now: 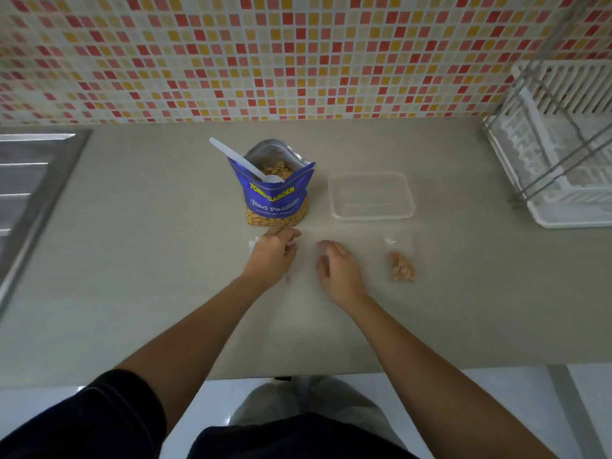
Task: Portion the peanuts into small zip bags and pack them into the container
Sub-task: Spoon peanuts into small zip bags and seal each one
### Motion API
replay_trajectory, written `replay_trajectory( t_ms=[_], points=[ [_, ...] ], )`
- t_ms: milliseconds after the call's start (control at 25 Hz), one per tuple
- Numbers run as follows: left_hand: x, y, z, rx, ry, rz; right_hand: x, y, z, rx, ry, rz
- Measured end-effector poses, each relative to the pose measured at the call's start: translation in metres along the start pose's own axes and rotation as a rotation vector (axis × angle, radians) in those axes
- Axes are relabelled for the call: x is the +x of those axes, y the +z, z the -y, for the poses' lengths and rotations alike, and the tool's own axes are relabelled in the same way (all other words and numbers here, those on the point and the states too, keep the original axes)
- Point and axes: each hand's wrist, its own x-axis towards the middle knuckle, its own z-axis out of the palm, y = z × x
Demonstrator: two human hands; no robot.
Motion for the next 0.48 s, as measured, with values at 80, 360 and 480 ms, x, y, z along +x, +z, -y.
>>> replay_trajectory(
  t_ms=[80,360,480],
  points=[
    [-0.004,-0.010,0.022,0.060,-0.010,-0.047,0.000,0.028,0.009,-0.107,-0.032,0.062],
    [-0.007,-0.016,0.060,0.130,0.027,-0.050,-0.006,0.063,0.004,-0.457,-0.055,-0.004],
    [-0.005,-0.022,0.062,0.167,0.100,-0.038,-0.007,0.062,0.004,-0.452,-0.053,0.032]
  ],
)
